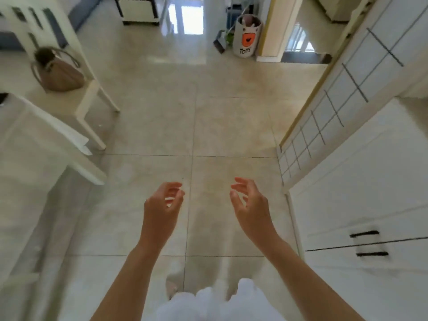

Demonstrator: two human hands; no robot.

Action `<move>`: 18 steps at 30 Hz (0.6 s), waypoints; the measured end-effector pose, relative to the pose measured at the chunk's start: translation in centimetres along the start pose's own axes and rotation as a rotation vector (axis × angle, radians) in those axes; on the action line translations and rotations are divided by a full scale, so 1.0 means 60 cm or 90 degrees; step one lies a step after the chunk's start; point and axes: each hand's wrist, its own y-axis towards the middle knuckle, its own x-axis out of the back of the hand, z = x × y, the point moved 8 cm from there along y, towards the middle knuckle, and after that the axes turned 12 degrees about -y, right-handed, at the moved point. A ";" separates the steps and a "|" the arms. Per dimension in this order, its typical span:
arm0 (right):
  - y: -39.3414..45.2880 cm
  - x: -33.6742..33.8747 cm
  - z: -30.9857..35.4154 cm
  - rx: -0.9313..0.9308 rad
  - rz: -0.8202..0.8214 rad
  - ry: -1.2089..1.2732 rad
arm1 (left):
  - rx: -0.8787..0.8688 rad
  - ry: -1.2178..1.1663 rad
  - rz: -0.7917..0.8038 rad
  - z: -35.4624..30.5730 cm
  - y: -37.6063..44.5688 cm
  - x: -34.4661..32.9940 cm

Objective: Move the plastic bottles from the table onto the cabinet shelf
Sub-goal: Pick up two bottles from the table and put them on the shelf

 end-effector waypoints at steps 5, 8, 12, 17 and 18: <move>-0.006 -0.220 0.190 0.094 0.142 0.007 | 0.068 0.025 -0.167 0.087 -0.010 0.280; -0.025 -0.337 0.303 0.155 0.209 0.016 | 0.119 0.021 -0.250 0.134 -0.037 0.418; -0.052 -0.461 0.427 0.237 0.287 0.019 | 0.162 0.028 -0.361 0.167 -0.078 0.555; -0.090 -0.592 0.549 0.329 0.404 0.005 | 0.197 0.031 -0.489 0.210 -0.130 0.680; -0.097 -0.618 0.568 0.343 0.431 -0.002 | 0.208 0.028 -0.514 0.220 -0.140 0.700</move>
